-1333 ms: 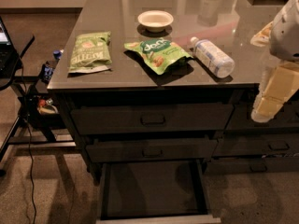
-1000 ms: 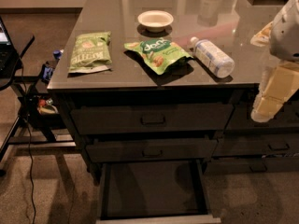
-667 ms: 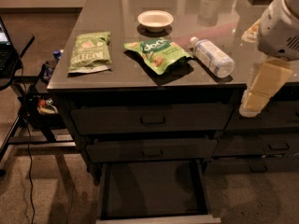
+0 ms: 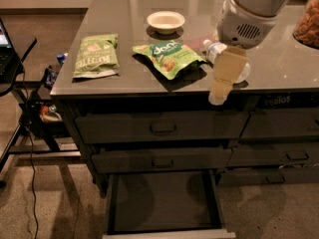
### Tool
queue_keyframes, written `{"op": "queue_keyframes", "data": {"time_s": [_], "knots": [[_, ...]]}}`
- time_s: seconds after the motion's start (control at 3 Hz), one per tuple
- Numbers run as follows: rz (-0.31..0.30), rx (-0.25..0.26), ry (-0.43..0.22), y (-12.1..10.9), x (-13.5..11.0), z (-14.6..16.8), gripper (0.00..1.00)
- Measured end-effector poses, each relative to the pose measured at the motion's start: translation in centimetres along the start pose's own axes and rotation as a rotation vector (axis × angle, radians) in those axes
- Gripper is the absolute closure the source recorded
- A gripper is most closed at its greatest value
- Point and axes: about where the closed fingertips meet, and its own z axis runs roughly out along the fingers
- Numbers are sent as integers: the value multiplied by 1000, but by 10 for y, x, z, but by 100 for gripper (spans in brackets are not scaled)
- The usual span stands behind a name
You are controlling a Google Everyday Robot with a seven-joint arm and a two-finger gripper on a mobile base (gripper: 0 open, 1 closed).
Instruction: Place green rice chip bag into bottom drawer
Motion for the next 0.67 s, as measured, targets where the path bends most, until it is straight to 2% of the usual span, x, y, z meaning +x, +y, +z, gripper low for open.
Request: {"op": "queue_keyframes", "data": {"time_s": [0.33,0.67], "knots": [[-3,7,-13,-2,-5,3,0],[44,-1,-70,-15,-19,19,0]]}}
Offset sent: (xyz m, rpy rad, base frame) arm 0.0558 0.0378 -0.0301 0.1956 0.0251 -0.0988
